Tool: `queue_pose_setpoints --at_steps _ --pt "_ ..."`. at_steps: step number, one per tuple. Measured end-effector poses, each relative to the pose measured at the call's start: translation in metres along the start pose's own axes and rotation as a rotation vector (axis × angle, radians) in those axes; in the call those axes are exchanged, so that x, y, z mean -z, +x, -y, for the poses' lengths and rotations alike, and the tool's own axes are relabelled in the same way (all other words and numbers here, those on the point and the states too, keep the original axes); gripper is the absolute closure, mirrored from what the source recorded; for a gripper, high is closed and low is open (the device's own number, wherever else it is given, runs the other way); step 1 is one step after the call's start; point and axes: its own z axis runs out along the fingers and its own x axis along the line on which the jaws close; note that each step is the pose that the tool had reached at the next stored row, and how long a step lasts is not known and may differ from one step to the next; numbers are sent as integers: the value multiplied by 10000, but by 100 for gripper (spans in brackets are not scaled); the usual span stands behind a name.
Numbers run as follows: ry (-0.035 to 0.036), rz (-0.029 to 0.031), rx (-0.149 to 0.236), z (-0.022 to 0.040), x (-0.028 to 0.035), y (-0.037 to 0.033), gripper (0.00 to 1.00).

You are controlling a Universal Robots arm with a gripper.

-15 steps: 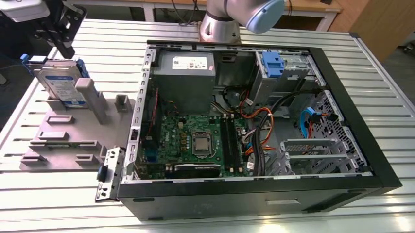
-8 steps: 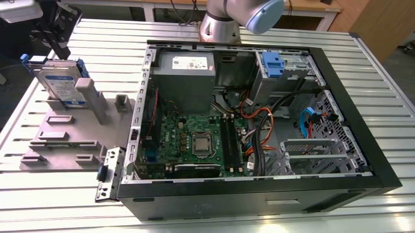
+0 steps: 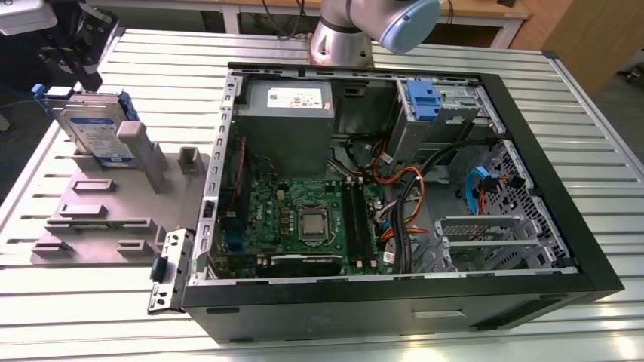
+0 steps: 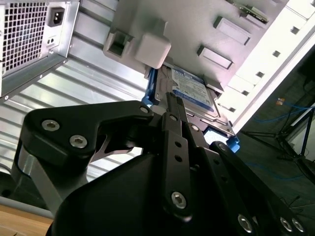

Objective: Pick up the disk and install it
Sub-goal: 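Reach for the disk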

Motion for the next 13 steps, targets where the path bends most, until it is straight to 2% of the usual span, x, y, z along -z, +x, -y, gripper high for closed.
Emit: queue_pose_setpoints --at_steps 4,13 --pt "2 -3 0 -27 -14 42 89" --pt "0 0 0 -29 -16 43 89"
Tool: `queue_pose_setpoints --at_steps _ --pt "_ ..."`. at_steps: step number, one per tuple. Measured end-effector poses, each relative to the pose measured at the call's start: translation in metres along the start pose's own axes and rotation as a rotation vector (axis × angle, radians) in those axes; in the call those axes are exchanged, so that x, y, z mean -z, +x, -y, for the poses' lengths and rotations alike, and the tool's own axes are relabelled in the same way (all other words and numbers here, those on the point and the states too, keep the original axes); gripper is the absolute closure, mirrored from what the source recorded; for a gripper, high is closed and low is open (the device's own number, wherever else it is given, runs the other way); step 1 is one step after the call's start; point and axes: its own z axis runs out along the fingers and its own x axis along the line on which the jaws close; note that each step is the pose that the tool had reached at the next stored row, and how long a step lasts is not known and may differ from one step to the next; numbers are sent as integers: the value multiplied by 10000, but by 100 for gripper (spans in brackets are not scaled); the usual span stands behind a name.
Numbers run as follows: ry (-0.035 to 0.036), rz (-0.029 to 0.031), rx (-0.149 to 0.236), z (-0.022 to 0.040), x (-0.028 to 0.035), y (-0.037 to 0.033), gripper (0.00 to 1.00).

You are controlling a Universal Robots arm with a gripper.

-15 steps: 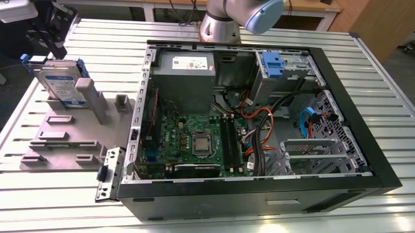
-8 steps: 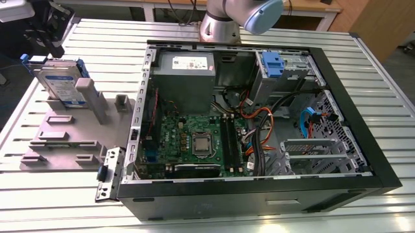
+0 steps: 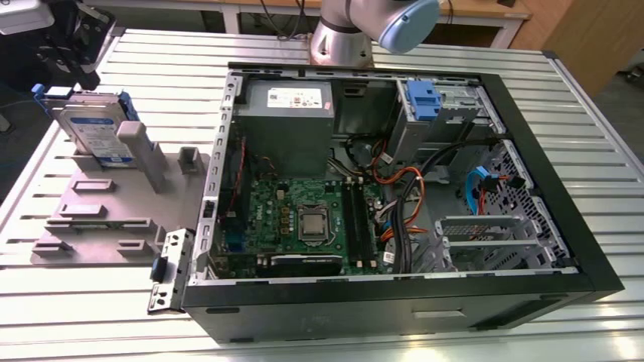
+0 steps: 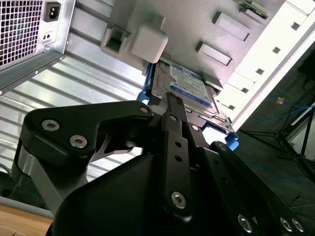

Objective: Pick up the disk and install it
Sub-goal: 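Reach for the disk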

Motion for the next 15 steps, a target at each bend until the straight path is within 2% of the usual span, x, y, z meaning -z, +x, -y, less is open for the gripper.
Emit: queue_pose_setpoints --at_steps 9,15 --pt "0 0 0 -53 -12 17 89" --pt "1 -1 0 -55 -40 112 89"
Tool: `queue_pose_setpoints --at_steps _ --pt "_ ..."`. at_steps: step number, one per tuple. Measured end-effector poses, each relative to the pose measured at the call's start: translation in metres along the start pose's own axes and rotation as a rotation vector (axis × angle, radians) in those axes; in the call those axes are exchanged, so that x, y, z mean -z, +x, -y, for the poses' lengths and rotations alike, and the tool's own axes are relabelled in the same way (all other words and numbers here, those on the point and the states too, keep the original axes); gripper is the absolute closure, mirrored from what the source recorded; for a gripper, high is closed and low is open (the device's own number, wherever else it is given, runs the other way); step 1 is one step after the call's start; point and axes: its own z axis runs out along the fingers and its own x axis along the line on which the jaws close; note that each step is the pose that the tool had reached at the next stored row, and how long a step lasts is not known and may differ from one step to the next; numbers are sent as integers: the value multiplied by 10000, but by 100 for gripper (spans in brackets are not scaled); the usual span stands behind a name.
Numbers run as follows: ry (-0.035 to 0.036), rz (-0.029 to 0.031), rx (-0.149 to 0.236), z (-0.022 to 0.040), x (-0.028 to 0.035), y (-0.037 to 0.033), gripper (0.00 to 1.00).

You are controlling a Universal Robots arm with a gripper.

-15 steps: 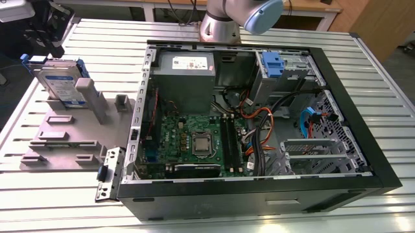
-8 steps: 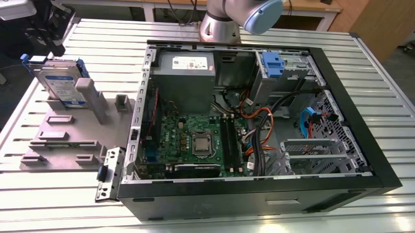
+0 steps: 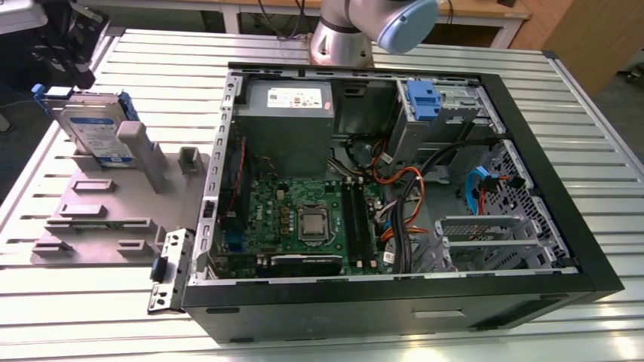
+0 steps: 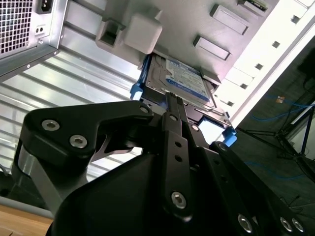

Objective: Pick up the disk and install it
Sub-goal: 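Reach for the disk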

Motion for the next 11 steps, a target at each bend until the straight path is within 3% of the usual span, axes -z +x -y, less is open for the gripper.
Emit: queue_pose_setpoints --at_steps 9,11 --pt "-1 3 0 -13 -37 102 89" --pt "36 4 2 -12 -36 103 89"
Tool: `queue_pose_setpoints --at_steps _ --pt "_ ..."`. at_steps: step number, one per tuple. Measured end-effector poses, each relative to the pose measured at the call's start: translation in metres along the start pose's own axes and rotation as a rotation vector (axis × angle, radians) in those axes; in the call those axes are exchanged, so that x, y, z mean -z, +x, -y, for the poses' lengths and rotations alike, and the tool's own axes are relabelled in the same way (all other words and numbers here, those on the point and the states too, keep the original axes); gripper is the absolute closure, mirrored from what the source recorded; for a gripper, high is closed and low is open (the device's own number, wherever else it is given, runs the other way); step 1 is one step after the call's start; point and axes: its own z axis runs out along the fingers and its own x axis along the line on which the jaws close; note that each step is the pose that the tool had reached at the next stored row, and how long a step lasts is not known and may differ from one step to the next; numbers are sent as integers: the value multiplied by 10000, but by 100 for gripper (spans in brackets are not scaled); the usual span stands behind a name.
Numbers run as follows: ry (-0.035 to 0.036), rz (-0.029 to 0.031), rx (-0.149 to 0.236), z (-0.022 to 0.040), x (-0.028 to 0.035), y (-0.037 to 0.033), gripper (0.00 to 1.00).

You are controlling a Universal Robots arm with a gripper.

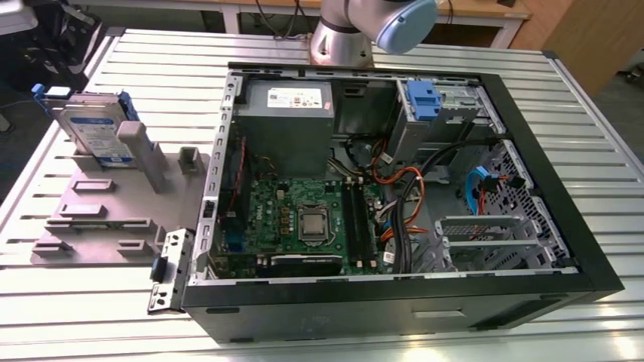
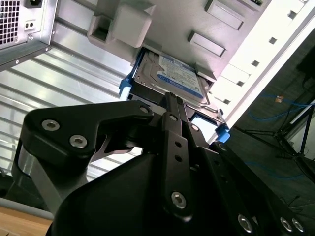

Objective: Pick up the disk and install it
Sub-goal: 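Reach for the disk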

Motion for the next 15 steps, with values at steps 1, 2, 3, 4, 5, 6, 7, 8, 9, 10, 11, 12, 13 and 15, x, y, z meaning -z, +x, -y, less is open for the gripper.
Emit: queue_pose_setpoints --at_steps 1,2,3,4,5,6,7,8,9,10,11,12,13,15 --pt "23 1 0 0 0 1 89" --pt "29 -10 0 0 -1 1 89" --pt "37 -86 -2 0 -4 0 89" --pt "41 -179 -6 0 -7 1 89" --pt "43 -197 -8 0 -7 2 89" --pt "43 -204 -9 0 -8 2 89" --pt "42 -211 -9 0 -8 2 89" --pt "44 -219 -8 0 -8 1 89" --pt "44 -224 -9 0 -8 1 89" --pt "43 -223 -8 -1 -9 0 89" --pt "35 -225 -7 -2 -11 0 89" --pt "30 -224 -8 -5 -16 1 89" --pt "29 -224 -9 -8 -20 1 89" --pt "29 -225 -8 -9 -21 2 89"
